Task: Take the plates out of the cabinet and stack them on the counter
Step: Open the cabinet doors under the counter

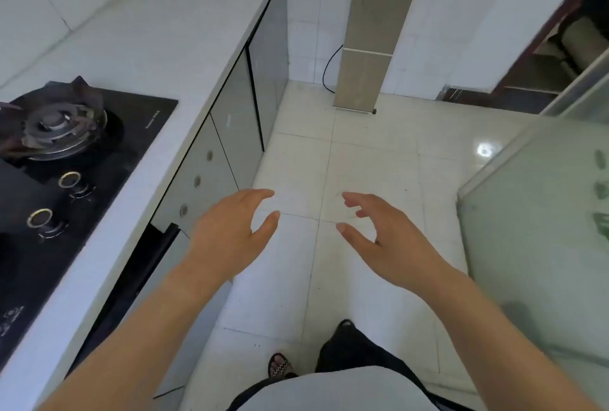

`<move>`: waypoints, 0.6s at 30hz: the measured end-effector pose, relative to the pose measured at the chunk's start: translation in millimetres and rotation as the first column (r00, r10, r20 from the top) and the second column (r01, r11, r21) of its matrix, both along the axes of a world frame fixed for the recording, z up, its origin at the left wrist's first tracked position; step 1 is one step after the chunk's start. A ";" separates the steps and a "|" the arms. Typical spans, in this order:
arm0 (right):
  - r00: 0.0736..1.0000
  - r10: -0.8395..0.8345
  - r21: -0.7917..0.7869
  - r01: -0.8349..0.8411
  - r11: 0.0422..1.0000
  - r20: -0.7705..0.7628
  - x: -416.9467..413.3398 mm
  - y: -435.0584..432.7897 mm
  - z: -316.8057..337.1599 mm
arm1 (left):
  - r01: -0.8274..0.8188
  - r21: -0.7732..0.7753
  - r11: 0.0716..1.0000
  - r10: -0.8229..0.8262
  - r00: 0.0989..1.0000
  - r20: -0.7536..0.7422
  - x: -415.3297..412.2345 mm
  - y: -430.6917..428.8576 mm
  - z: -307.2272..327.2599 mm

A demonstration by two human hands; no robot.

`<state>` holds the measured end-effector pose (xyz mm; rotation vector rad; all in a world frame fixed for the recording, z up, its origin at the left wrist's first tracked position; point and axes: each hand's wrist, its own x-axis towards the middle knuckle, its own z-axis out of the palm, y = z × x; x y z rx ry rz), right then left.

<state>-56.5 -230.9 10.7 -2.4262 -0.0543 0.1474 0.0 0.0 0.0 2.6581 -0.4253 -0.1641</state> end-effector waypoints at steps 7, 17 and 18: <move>0.996 -0.023 0.006 0.023 1.000 -0.082 64.7 -36.3 -14.9 | 0.033 0.034 0.999 -0.032 0.999 -0.018 63.1 -35.7 -2.0; 0.999 -0.038 -0.031 0.038 0.999 -0.020 219.5 -143.3 -8.1 | 0.069 0.023 0.997 -0.070 0.997 0.029 225.6 -164.9 3.4; 0.999 -0.044 -0.044 0.044 0.998 -0.008 233.0 -157.5 -5.4 | 0.080 0.028 0.996 -0.080 0.997 0.019 242.3 -178.9 5.8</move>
